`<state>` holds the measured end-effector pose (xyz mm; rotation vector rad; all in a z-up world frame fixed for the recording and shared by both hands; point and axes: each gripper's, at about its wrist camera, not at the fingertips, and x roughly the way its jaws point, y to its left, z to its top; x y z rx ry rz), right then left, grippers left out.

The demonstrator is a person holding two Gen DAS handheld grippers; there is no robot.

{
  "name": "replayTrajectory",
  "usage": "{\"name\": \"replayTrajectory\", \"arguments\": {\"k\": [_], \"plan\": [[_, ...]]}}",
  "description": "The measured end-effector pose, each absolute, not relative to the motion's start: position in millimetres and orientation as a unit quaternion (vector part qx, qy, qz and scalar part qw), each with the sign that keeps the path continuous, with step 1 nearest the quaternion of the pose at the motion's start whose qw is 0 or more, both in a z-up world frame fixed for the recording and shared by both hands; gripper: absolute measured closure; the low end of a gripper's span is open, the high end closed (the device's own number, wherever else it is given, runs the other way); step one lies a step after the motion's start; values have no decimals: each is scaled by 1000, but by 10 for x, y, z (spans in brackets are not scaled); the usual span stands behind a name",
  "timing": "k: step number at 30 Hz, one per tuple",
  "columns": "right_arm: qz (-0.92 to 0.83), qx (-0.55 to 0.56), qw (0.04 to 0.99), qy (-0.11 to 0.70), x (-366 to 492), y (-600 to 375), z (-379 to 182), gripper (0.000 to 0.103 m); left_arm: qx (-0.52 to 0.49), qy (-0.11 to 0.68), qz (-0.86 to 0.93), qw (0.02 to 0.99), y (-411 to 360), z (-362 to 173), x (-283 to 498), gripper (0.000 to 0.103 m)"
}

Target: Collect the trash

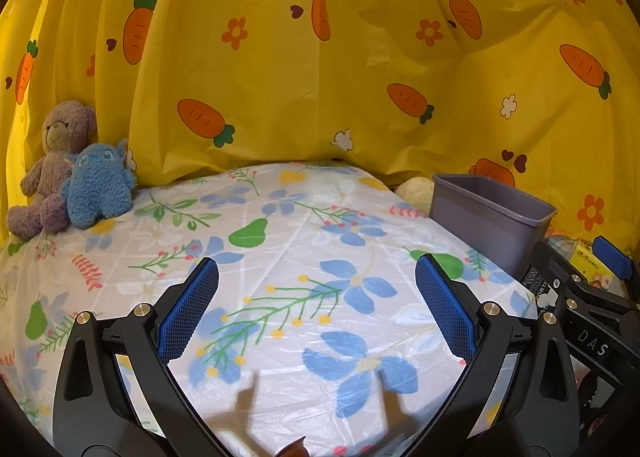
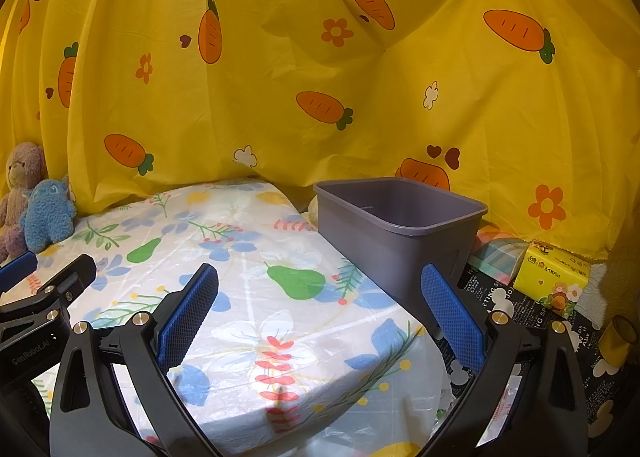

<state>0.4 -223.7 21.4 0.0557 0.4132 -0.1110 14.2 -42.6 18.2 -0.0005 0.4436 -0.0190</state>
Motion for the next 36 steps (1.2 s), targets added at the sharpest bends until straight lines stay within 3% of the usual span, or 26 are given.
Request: {"name": "replayTrajectory", "arguments": {"k": [14, 19, 36], "plan": [[-56, 27, 977, 206, 14, -2239, 212, 5, 8, 206, -22, 978, -490, 205, 120, 6], [-55, 27, 977, 205, 20, -2242, 211, 5, 15, 205, -19, 978, -487, 182, 139, 24], [-54, 28, 977, 203, 54, -2235, 222, 5, 15, 206, -27, 978, -480, 191, 198, 24]]}}
